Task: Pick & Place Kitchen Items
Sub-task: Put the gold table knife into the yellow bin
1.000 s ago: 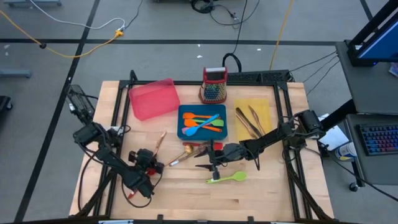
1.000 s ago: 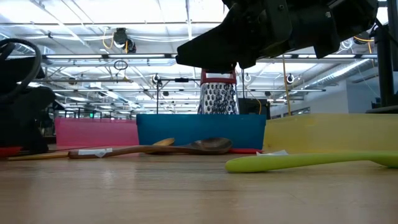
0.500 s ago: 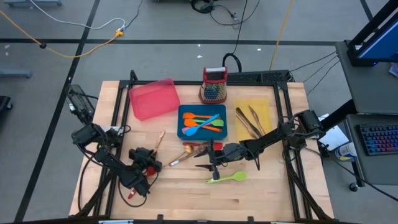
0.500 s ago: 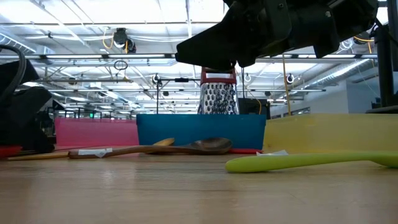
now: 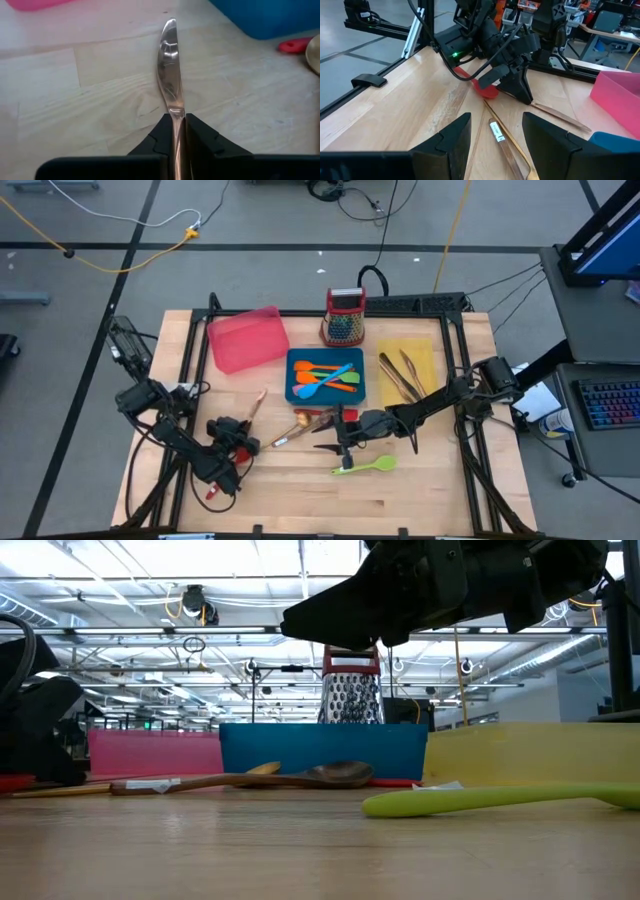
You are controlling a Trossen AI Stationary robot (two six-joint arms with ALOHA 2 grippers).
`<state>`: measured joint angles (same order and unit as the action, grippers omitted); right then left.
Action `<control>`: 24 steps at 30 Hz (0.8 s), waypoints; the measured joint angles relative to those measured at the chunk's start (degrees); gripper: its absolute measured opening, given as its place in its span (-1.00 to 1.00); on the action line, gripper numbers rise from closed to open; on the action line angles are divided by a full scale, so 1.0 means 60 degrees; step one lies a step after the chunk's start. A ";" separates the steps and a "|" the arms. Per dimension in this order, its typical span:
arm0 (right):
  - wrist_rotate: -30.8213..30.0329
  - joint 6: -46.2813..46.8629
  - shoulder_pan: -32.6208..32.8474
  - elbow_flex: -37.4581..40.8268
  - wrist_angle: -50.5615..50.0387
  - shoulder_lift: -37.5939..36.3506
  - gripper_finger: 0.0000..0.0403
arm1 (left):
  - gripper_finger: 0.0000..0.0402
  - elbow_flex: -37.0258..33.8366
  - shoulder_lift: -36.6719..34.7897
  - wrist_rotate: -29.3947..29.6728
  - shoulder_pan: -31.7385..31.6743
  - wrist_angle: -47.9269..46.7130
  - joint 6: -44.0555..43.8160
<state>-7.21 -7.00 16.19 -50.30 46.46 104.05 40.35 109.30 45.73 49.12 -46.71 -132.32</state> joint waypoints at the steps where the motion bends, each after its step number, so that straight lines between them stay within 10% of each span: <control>1: -0.0003 0.0011 -0.0007 0.0000 0.0004 0.0000 -0.15 | -0.84 -0.0002 0.0005 0.0089 0.0000 0.0032 -0.0034; 15: -0.0023 0.0012 -0.0018 0.0000 0.0026 0.0000 -0.15 | -0.94 0.0333 -0.0080 0.1509 -0.0011 0.0819 0.0740; 24: -0.0010 0.0064 -0.0134 0.0000 0.0080 0.0000 -0.15 | -0.95 0.0508 -0.0729 0.0619 -0.0231 0.0668 0.2344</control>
<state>-7.27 -6.62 15.38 -50.30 46.94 104.05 43.40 104.92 49.44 47.74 -42.71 -118.25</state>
